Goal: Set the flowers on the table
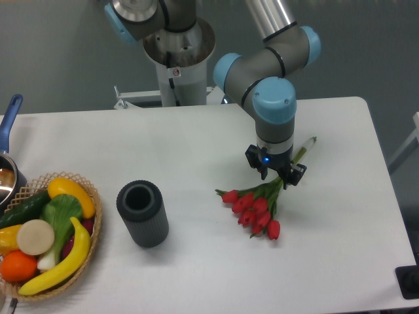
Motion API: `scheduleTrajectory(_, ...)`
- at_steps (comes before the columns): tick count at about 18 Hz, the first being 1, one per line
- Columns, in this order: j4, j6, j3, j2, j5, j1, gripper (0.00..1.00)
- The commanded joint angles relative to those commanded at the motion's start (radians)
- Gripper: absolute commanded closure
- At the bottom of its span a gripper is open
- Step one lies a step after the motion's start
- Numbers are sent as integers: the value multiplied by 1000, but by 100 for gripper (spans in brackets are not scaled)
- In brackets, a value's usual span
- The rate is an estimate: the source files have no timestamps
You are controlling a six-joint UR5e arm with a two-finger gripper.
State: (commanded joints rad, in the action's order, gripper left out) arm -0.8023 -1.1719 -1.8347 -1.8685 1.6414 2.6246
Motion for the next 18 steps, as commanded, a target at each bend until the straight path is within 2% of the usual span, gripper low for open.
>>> scheduleTrajectory(3, 2, -2, 21, 43, -61, 26, 0)
scheduleTrajectory(7, -21, -56, 22, 130, -155, 119, 0)
scheduleTrajectory(10, -141, -214, 31, 195, -222, 207, 0)
scheduleTrajectory(18, -400, -647, 101, 272, -252, 363, 0)
